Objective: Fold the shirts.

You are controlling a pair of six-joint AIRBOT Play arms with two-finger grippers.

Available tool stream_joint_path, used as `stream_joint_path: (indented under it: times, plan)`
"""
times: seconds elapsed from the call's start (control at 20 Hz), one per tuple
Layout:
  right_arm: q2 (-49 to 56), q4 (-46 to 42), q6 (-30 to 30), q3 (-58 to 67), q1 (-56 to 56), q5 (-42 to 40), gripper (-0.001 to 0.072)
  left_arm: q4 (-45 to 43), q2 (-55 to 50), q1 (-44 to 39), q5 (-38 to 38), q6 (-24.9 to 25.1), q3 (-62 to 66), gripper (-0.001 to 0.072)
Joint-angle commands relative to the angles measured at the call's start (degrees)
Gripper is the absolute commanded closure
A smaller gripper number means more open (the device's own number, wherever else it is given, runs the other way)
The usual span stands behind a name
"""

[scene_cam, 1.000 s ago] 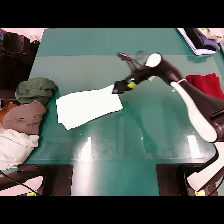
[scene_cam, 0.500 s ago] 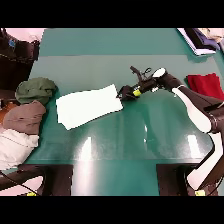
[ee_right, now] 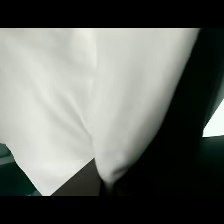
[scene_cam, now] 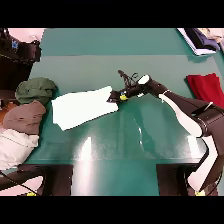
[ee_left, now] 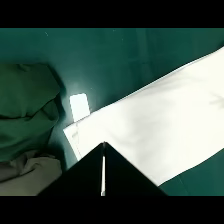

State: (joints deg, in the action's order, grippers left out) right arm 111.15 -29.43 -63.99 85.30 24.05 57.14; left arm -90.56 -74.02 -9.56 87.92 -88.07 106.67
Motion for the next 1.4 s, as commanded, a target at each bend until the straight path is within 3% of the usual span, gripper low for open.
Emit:
stream_joint_path:
  times: [0.0,0.15,0.35,0.8,1.05,1.35]
  plan:
    - [-1.2,0.66,4.5,0.07,0.83,-1.42,0.0694,-0.11,0.04,0.07,0.07,0.02,-0.02,0.0679]
    - [-6.62,-5.09,4.42,0.07,-4.24,-1.01,0.0695,-0.11,0.04,0.07,0.11,0.0,-0.02,0.0679]
    - [-16.22,-15.26,1.6,0.07,-19.65,-0.87,0.0695,-0.09,0.04,0.07,-0.04,-0.07,-0.02,0.0678]
    - [-22.56,-16.24,2.58,0.07,-52.06,-12.0,0.0695,6.03,0.04,0.07,0.22,-0.63,-0.02,0.0679]
    - [-22.56,-16.15,2.99,0.07,-59.47,-13.38,0.0695,8.57,0.04,0.07,0.11,-2.03,-0.02,0.0679]
    - [-22.75,-15.65,3.02,2.23,-60.35,-12.0,0.0695,8.59,0.04,0.07,0.2,-2.14,-0.02,0.0679]
